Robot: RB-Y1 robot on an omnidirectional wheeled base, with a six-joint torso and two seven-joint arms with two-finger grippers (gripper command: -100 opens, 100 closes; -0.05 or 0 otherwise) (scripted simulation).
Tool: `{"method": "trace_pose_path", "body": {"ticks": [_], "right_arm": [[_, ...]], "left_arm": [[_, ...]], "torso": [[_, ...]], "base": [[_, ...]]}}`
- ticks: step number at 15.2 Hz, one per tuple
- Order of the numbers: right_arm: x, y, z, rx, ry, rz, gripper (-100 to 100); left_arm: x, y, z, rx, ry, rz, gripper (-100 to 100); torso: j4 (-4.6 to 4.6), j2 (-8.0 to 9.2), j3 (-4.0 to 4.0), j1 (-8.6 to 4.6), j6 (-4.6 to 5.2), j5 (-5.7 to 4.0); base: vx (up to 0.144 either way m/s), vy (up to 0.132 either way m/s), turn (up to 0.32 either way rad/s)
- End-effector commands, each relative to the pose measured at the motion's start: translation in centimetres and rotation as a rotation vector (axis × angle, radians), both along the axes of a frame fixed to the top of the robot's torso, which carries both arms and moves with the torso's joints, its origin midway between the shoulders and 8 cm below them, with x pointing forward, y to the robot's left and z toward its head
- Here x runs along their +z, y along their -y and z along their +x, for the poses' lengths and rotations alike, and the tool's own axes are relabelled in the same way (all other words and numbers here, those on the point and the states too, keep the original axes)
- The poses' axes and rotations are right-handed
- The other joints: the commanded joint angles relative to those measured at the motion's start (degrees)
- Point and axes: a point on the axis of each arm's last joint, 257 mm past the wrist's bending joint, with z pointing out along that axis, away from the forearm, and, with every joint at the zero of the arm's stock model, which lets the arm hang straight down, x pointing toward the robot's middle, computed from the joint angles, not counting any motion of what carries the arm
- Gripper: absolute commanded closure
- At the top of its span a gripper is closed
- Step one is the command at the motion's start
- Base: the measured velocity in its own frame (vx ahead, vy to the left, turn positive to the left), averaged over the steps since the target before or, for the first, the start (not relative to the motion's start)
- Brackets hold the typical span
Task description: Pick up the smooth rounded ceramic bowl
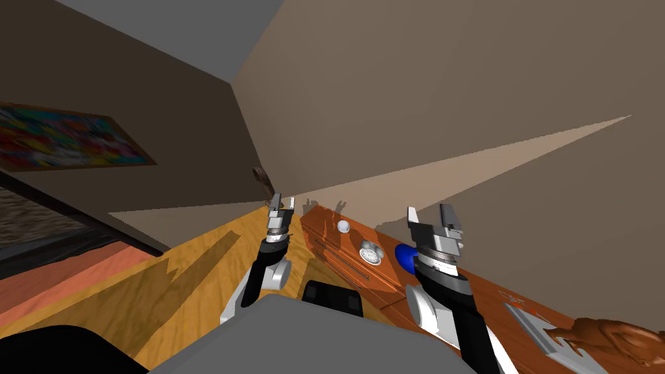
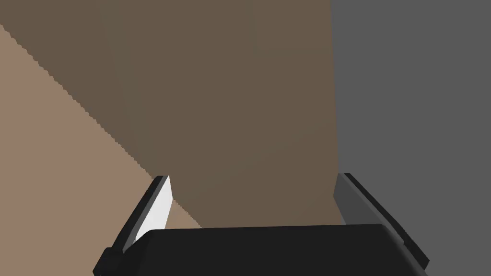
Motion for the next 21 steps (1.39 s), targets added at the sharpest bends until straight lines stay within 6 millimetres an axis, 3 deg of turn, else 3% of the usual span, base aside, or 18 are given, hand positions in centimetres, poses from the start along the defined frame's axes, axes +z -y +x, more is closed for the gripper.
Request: {"method": "trace_pose_path", "body": {"ticks": [1, 3, 7, 8, 9, 10, 11, 12, 13, 14, 15, 16, 17, 18, 19, 20, 21], "right_arm": [[-0.7, -0.4, 0.5, 0.013, -0.026, -0.035, -100], [-1.5, -0.8, 0.9, 0.022, -0.050, -0.062, -100], [-5.1, -1.6, 2.8, 0.043, -0.158, -0.160, -100], [-5.2, -1.7, 2.8, 0.045, -0.158, -0.164, -100], [-6.9, -1.9, 3.5, 0.051, -0.204, -0.204, -100], [-6.9, -1.9, 3.5, 0.051, -0.204, -0.204, -100], [-8.8, -2.0, 4.1, 0.055, -0.255, -0.247, -100], [-8.8, -2.0, 4.1, 0.055, -0.255, -0.248, -100], [-11.0, -2.1, 4.7, 0.058, -0.309, -0.291, -100], [-11.0, -2.1, 4.7, 0.059, -0.310, -0.294, -100], [-13.3, -2.0, 5.3, 0.060, -0.367, -0.342, -100], [-13.3, -2.0, 5.3, 0.061, -0.368, -0.344, -100], [-15.8, -1.8, 5.7, 0.062, -0.427, -0.395, -100], [-15.9, -1.8, 5.7, 0.062, -0.428, -0.396, -100], [-18.0, -1.7, 5.9, 0.063, -0.479, -0.452, -100], [-18.6, -1.4, 6.0, 0.061, -0.492, -0.452, -100], [-21.0, -1.1, 6.1, 0.061, -0.548, -0.511, -100]], "left_arm": [[0.0, 0.0, 0.0, 0.000, 0.000, 0.000, 0], [0.0, 0.0, 0.0, 0.000, 0.000, 0.000, 0], [0.0, 0.0, 0.0, 0.000, 0.000, 0.000, 0], [0.0, 0.0, 0.0, 0.000, 0.000, 0.000, 0], [0.0, 0.0, 0.0, 0.000, 0.000, 0.000, 0], [0.0, 0.0, 0.0, 0.000, 0.000, 0.000, 0], [0.0, 0.0, 0.0, 0.000, 0.000, 0.000, 0], [0.0, 0.0, 0.0, 0.000, 0.000, 0.000, 0], [0.0, 0.0, 0.0, 0.000, 0.000, 0.000, 0], [0.0, 0.0, 0.0, 0.000, 0.000, 0.000, 0], [0.0, 0.0, 0.0, 0.000, 0.000, 0.000, 0], [0.0, 0.0, 0.0, 0.000, 0.000, 0.000, 0], [0.0, 0.0, 0.0, 0.000, 0.000, 0.000, 0], [0.0, 0.0, 0.0, 0.000, 0.000, 0.000, 0], [0.0, 0.0, 0.0, 0.000, 0.000, 0.000, 0], [0.0, 0.0, 0.0, 0.000, 0.000, 0.000, 0], [0.0, 0.0, 0.0, 0.000, 0.000, 0.000, 0]], "torso": [[0.00, 0.00, 0.00, 0.00, 0.00, 0.00], [-0.01, -0.03, -0.02, 0.06, -0.02, 0.01], [-0.03, -0.11, -0.06, 0.19, -0.01, 0.04], [-0.03, -0.12, -0.07, 0.22, -0.02, 0.05], [-0.03, -0.11, -0.07, 0.23, -0.01, 0.05], [-0.03, -0.12, -0.07, 0.25, -0.02, 0.05], [-0.03, -0.12, -0.07, 0.25, -0.02, 0.05], [-0.03, -0.13, -0.07, 0.26, -0.04, 0.05], [-0.03, -0.13, -0.08, 0.26, -0.02, 0.06], [-0.04, -0.15, -0.09, 0.29, -0.02, 0.06], [-0.04, -0.16, -0.09, 0.29, -0.02, 0.06], [-0.04, -0.16, -0.10, 0.32, -0.03, 0.06], [-0.04, -0.15, -0.09, 0.33, -0.02, 0.07], [-0.04, -0.19, -0.11, 0.36, -0.04, 0.07], [-0.05, -0.20, -0.12, 0.35, -0.02, 0.08], [-0.05, -0.21, -0.12, 0.37, -0.04, 0.08], [-0.05, -0.19, -0.11, 0.38, -0.02, 0.08]], "base": [[0.004, 0.010, 0.032], [0.014, 0.031, 0.070], [0.024, 0.051, 0.077], [0.024, 0.061, 0.068], [0.023, 0.063, 0.074], [0.023, 0.059, 0.087], [0.026, 0.064, 0.143], [0.028, 0.062, 0.107], [0.035, 0.075, 0.103], [0.038, 0.074, 0.089], [0.034, 0.083, 0.138], [0.030, 0.082, 0.113], [0.048, 0.090, 0.167], [0.053, 0.083, 0.134], [0.047, 0.091, 0.151], [0.040, 0.095, 0.121], [0.048, 0.107, 0.117]]}}
